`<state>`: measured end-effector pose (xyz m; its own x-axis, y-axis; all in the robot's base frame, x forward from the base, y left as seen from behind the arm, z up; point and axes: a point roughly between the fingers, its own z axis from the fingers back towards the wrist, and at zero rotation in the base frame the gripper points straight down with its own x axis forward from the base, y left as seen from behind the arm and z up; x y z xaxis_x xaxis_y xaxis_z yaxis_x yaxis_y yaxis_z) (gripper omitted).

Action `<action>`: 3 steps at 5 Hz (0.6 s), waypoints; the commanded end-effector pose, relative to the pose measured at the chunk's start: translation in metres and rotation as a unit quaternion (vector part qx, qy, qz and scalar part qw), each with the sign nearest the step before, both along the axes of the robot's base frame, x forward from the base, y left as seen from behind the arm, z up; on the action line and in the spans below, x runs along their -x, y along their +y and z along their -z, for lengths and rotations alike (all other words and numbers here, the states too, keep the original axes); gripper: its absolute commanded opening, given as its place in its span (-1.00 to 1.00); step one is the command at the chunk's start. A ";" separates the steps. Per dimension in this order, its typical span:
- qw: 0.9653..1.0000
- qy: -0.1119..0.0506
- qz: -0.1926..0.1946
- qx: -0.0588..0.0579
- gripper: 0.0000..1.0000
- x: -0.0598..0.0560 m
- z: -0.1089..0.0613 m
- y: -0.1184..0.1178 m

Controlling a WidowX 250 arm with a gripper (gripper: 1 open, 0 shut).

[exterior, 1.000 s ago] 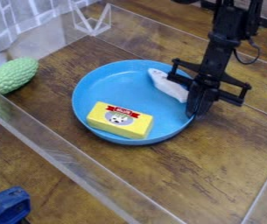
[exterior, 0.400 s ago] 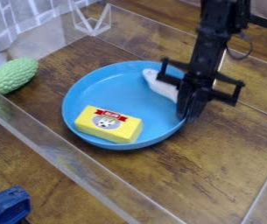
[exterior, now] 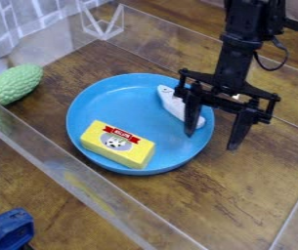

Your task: Put the white object in the blue tray

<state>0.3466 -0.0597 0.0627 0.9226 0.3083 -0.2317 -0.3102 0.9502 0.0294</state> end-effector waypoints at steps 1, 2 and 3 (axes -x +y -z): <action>0.999 -0.042 -0.019 0.000 -1.00 -0.003 -0.019 0.004; 0.999 -0.047 -0.025 -0.001 -1.00 -0.005 -0.014 0.007; 0.998 -0.055 -0.029 -0.003 -1.00 -0.005 -0.019 0.016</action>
